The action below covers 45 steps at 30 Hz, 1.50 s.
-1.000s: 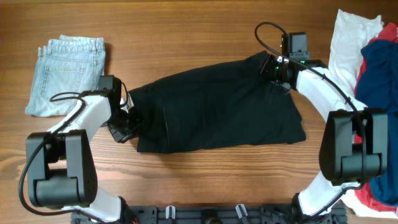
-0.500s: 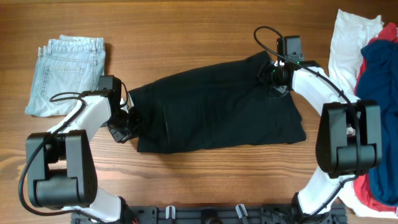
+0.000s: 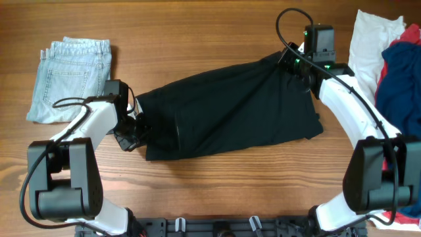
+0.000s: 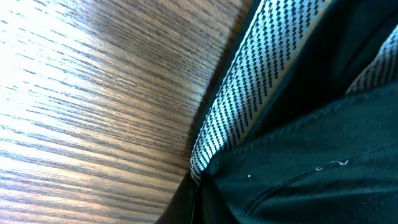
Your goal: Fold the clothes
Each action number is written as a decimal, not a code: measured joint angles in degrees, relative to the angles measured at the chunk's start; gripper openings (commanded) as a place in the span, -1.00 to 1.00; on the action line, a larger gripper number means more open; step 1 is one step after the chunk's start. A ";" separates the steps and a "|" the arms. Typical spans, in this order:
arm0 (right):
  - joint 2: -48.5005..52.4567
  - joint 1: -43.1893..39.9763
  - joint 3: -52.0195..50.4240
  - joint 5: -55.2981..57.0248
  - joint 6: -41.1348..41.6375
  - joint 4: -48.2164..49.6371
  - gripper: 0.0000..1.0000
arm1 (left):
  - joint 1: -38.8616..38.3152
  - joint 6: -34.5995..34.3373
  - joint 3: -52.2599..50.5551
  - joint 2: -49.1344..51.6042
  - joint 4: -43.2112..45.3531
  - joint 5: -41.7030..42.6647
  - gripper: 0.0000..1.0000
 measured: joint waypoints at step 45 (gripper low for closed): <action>6.54 -3.74 0.33 1.33 0.46 -8.57 0.16 | 0.85 -2.86 -0.74 -1.88 19.96 -1.55 0.35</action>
